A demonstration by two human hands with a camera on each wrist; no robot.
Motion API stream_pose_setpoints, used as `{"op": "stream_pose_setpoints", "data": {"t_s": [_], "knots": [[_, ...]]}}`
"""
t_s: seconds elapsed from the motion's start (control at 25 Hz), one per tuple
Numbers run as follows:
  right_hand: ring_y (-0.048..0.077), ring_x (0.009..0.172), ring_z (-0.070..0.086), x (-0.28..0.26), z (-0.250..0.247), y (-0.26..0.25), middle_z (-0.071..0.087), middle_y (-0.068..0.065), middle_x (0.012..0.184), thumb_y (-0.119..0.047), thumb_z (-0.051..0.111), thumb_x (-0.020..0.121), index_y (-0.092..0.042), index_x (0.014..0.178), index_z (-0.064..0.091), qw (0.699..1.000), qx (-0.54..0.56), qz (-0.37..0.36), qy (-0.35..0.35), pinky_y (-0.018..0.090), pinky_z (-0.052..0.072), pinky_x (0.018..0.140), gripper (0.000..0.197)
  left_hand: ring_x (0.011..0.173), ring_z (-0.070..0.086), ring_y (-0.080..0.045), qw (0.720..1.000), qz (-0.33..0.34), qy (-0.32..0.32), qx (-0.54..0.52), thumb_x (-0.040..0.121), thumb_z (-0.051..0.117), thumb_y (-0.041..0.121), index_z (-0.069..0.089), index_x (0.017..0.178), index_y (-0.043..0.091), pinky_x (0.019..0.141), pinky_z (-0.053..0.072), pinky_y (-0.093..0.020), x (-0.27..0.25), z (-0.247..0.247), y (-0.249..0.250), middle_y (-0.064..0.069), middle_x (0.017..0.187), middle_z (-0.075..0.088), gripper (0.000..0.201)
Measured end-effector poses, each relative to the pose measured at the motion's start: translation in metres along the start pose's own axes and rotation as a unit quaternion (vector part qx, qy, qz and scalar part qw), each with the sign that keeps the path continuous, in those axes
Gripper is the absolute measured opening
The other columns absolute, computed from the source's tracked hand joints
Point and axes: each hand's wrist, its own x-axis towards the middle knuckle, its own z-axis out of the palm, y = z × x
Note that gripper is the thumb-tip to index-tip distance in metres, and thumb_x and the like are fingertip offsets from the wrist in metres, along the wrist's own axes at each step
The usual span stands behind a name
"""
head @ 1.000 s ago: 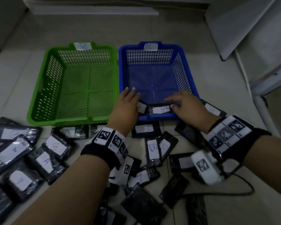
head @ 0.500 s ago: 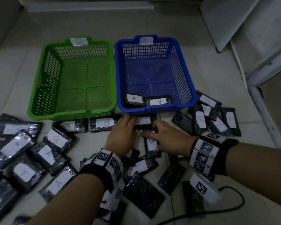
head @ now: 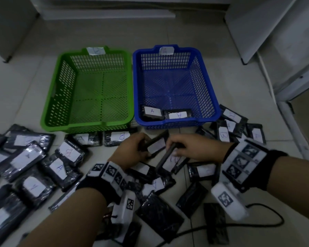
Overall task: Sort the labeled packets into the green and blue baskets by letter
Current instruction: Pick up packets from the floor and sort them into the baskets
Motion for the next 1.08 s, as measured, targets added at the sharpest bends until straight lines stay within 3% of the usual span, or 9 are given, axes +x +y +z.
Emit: {"op": "stream_pose_setpoints", "data": {"t_s": [0.12,0.28,0.44,0.56,0.64,0.76,0.88,1.0,1.08], "knots": [[-0.006,0.064,0.055,0.017,-0.023,-0.026,0.060,-0.014,0.084,-0.015,0.058,0.092,-0.025,0.101,0.059,0.990,0.132,-0.029,0.050,0.011,0.044,0.059,0.014,0.074,0.062,0.003,0.990,-0.006,-0.040,-0.132,0.076,0.073,0.006,0.062,0.091,0.024,0.070,0.051,-0.013,-0.014,-0.039,-0.007,-0.001,0.088,0.066,0.026],[0.018,0.066,0.052,0.061,-0.035,-0.067,0.061,0.007,0.090,-0.007,0.052,0.095,-0.021,0.101,0.057,0.938,0.313,-0.045,0.142,0.019,0.046,0.049,0.016,0.063,0.066,-0.010,0.946,-0.094,-0.017,-0.311,0.081,0.062,-0.008,0.064,0.091,0.012,0.058,0.057,-0.022,-0.039,-0.100,-0.013,0.000,0.072,0.069,0.022],[0.024,0.078,0.056,0.116,-0.035,-0.102,0.056,0.009,0.100,0.003,0.046,0.094,-0.020,0.112,0.053,0.907,0.364,-0.024,0.209,0.029,0.056,0.059,0.030,0.052,0.062,-0.008,0.923,-0.079,0.138,-0.351,0.089,0.046,-0.011,0.057,0.100,0.017,0.046,0.051,-0.020,-0.060,-0.161,-0.040,-0.002,0.070,0.063,0.031],[0.025,0.074,0.058,0.147,-0.027,-0.113,0.056,0.007,0.087,0.000,0.053,0.088,-0.023,0.099,0.048,0.933,0.243,0.001,0.266,0.039,0.054,0.061,0.026,0.060,0.063,-0.013,0.894,-0.076,0.324,-0.301,0.083,0.061,0.004,0.046,0.100,0.021,0.057,0.053,-0.028,-0.060,-0.180,-0.071,-0.002,0.073,0.067,0.028],[0.017,0.069,0.053,0.158,-0.020,-0.115,0.052,-0.006,0.074,-0.005,0.061,0.086,-0.018,0.091,0.053,0.957,0.107,-0.013,0.268,0.021,0.044,0.056,0.016,0.074,0.067,-0.022,0.893,-0.103,0.382,-0.213,0.078,0.066,0.020,0.044,0.104,0.023,0.071,0.054,-0.037,-0.051,-0.177,-0.084,-0.003,0.080,0.070,0.034],[0.015,0.076,0.055,0.164,-0.006,-0.115,0.058,-0.005,0.080,-0.005,0.063,0.084,-0.016,0.088,0.061,0.968,0.002,-0.020,0.251,0.021,0.038,0.058,0.012,0.082,0.063,-0.020,0.904,-0.118,0.402,-0.083,0.084,0.065,0.019,0.049,0.113,0.020,0.074,0.048,-0.031,-0.036,-0.165,-0.090,0.002,0.089,0.066,0.033],[0.022,0.097,0.061,0.170,0.001,-0.118,0.066,0.001,0.098,-0.004,0.057,0.087,-0.018,0.094,0.068,0.980,-0.081,0.015,0.184,0.027,0.044,0.077,0.019,0.096,0.059,-0.025,0.921,-0.114,0.371,0.028,0.087,0.061,0.015,0.056,0.122,0.015,0.087,0.044,-0.030,-0.025,-0.157,-0.098,-0.008,0.109,0.059,0.036],[0.022,0.133,0.039,0.167,0.005,-0.118,0.048,0.003,0.140,-0.008,0.053,0.092,-0.020,0.115,0.068,0.977,-0.181,0.049,0.104,0.026,0.025,0.102,0.030,0.109,0.055,-0.030,0.938,-0.114,0.316,0.083,0.091,0.055,0.013,0.055,0.132,0.009,0.100,0.040,-0.030,-0.023,-0.145,-0.109,-0.015,0.126,0.049,0.041],[0.027,0.133,0.035,0.154,0.013,-0.117,0.042,0.008,0.142,-0.006,0.052,0.091,-0.017,0.114,0.069,0.969,-0.181,-0.014,0.167,0.033,0.025,0.106,0.030,0.116,0.052,-0.029,0.932,-0.082,0.339,0.098,0.090,0.053,0.010,0.057,0.129,0.007,0.103,0.040,-0.032,-0.029,-0.138,-0.111,-0.015,0.132,0.045,0.039]]}}
